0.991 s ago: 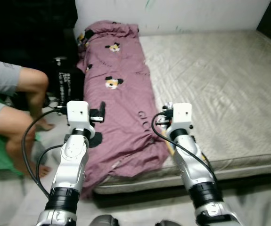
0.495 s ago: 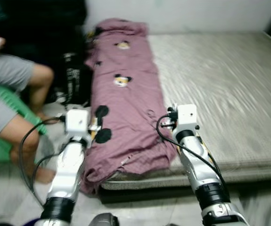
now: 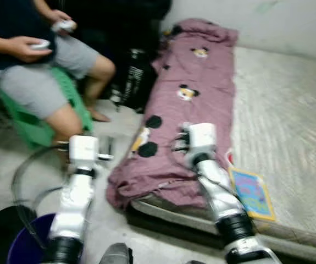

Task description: Clean up the room

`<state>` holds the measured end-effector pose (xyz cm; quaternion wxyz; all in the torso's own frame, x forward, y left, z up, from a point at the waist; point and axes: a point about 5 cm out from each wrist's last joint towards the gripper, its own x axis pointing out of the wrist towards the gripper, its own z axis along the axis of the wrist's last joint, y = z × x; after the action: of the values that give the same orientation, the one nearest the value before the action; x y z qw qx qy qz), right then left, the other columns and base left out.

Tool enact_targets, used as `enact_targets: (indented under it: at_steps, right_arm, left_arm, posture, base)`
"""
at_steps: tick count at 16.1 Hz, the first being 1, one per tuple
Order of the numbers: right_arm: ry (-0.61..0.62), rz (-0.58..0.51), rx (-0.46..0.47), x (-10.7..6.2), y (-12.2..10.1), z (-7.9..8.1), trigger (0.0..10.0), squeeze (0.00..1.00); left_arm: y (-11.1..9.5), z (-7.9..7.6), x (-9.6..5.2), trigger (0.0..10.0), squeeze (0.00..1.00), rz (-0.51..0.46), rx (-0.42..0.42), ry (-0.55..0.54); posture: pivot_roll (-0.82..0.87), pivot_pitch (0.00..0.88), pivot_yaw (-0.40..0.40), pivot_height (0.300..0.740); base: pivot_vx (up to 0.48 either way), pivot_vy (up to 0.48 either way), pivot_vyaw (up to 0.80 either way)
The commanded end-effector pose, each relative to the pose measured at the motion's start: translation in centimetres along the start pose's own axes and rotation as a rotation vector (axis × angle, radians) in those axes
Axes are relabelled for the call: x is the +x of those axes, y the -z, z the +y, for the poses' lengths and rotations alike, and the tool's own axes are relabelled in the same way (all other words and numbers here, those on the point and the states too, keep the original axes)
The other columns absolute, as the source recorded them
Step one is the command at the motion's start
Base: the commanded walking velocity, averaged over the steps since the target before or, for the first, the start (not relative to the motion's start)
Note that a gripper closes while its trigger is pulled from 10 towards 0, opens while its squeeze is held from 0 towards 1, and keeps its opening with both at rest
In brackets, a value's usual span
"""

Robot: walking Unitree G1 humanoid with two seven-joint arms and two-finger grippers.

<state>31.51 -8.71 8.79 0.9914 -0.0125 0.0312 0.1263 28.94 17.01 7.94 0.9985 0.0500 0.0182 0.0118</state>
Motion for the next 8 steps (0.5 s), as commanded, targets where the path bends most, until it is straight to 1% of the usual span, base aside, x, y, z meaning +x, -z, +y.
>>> enact_targets:
  at_steps: [1,3,5,6,8]
  right_arm:
    - [0.020,-0.011,-0.013,-0.26,-0.20,-1.02,10.0,0.00]
    - [0.022,-0.023,-0.010,-0.47,-0.35,-1.56,10.0,0.00]
    - [0.026,-0.026,-0.007,-0.64,-0.25,-1.78,10.0,0.00]
    - [0.026,-0.028,-0.002,-0.66,-0.27,-1.71,10.0,0.00]
    - [0.014,-0.031,-0.011,-0.51,-0.32,-1.05,10.0,0.00]
  left_arm:
    - [0.13,-0.95,0.05,10.0,0.00,0.006,-0.010,0.022]
    - [0.16,-1.39,0.15,10.0,0.00,0.001,0.005,0.041]
    - [0.28,-1.51,0.09,10.0,0.00,0.000,0.021,0.044]
    - [0.27,-1.48,0.11,10.0,0.00,0.000,0.018,0.041]
    - [0.30,-1.61,0.06,10.0,0.00,0.000,0.010,0.041]
  posture:
    - [0.07,0.000,-0.012,0.740]
    - [0.05,0.000,-0.005,0.740]
    - [0.05,0.000,-0.004,0.740]
    - [0.06,0.000,-0.008,0.740]
    - [0.06,0.000,-0.016,0.740]
  base:
    - [0.000,0.000,0.80]
    - [0.000,0.000,0.80]
    - [0.000,0.000,0.80]
    - [0.000,0.000,0.80]
    - [0.000,0.000,0.80]
